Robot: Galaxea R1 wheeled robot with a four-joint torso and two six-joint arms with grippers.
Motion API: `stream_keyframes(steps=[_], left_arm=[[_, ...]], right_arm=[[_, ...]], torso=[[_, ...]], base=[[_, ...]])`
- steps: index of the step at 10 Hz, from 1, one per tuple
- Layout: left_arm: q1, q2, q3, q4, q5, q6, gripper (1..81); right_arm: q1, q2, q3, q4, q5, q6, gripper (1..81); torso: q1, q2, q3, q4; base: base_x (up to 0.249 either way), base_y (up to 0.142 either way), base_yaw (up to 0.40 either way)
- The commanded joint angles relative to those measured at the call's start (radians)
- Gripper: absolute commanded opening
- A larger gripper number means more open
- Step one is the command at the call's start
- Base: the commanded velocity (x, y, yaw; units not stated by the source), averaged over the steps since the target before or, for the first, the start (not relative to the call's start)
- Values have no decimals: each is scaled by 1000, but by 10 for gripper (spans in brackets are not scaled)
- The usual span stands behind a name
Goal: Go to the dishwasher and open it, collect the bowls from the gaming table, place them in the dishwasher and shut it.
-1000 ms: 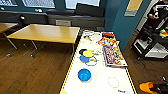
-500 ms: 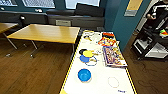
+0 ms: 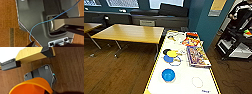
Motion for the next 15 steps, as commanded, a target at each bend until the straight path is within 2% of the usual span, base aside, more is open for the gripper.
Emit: stream_keyframes(steps=[1, 3, 5, 7, 9, 12, 13, 14, 15], left_arm=[[-6, -1, 2, 6, 61, 2, 811], [-6, -13, 5, 5, 61, 1, 811], [-5, -60, 45, -2, 31, -2, 811], [-3, -171, 196, -2, 27, -4, 811], [-4, -318, 386, -1, 27, -4, 811], [-17, -541, 632, -6, -39, -8, 811], [-29, -604, 702, -8, -42, -30, 811], [-41, -674, 785, -6, -41, -67, 811], [-54, -725, 851, -6, -42, -71, 811]], right_arm=[[-360, 62, -55, 109, 396, -256, 10], [-440, 229, -224, 47, 507, -264, 10], [-454, 346, -355, 36, 509, -264, 10], [-456, 452, -450, 28, 500, -264, 10], [-451, 529, -530, 31, 500, -262, 10], [-434, 596, -585, 16, 496, -253, 10], [-431, 610, -594, 8, 496, -256, 10], [-429, 633, -616, -6, 495, -258, 10], [-429, 662, -648, -10, 492, -259, 10]], torso=[[0, 0, 0, 0], [0, 0, 0, 0], [0, 0, 0, 0], [0, 0, 1, 0], [0, 0, 1, 0], [0, 0, 1, 0], [0, 0, 1, 0], [0, 0, 1, 0], [0, 0, 1, 0]], base=[[0, 0, 0], [0, 0, 0], [0, 0, 0], [0, 0, 0], [0, 0, 0], [0, 0, 0], [0, 0, 0], [0, 0, 0], [0, 0, 0]])
